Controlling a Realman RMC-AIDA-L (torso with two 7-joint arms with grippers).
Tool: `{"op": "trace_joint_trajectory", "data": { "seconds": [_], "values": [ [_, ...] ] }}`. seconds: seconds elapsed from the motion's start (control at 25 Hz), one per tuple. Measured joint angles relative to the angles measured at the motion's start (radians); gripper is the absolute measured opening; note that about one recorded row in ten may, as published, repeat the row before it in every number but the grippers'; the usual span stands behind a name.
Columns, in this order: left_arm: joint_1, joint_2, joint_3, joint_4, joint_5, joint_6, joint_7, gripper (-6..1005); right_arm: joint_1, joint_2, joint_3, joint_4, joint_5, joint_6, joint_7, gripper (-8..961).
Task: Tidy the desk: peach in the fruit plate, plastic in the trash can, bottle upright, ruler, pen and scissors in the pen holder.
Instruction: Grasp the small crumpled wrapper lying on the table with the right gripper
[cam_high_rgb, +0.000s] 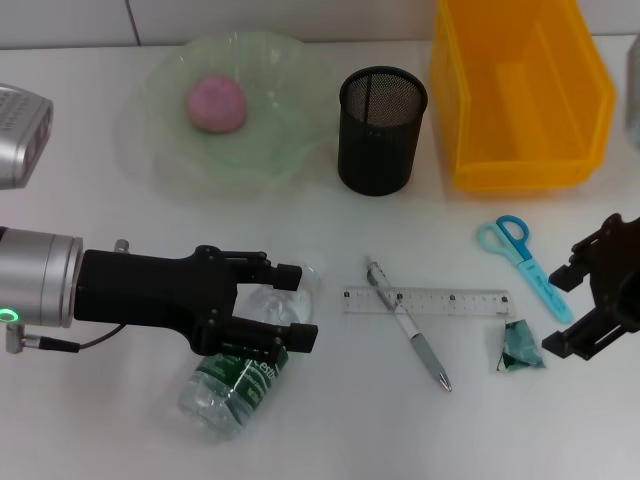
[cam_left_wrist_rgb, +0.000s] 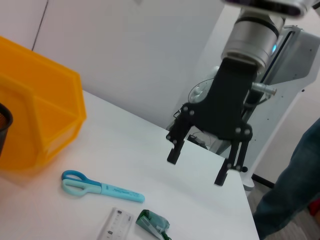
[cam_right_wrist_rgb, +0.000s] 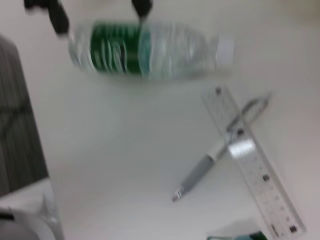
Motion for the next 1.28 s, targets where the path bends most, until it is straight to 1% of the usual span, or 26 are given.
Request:
{"op": "trace_joint_trajectory", "data": {
  "seconds": [0.24, 0.36, 0.48, 0.92, 1.28],
  "values": [
    [-0.008, 0.0, -0.002, -0.005, 0.0, -0.009, 0.0, 848, -0.024, 0.004, -0.187, 0.03, -0.081, 0.139, 0.099, 763],
    [-0.023, 0.0, 0.002, -0.035, 0.0, -0.033, 0.008, 848, -0.037, 0.006, -0.261, 0.065, -0.087, 0.21, 0.122, 762],
    [-0.032, 0.002, 0.003, -0.055, 0.0, -0.041, 0.017, 848, -0.041, 0.007, -0.309, 0.095, -0.086, 0.256, 0.137, 761],
    [-0.034, 0.001, 0.003, -0.069, 0.0, -0.062, 0.027, 848, -0.034, 0.006, -0.398, 0.154, -0.088, 0.354, 0.188, 757],
    [-0.039, 0.001, 0.003, -0.08, 0.01, -0.07, 0.028, 847, -0.031, 0.005, -0.415, 0.17, -0.099, 0.384, 0.198, 754]
  ]
}}
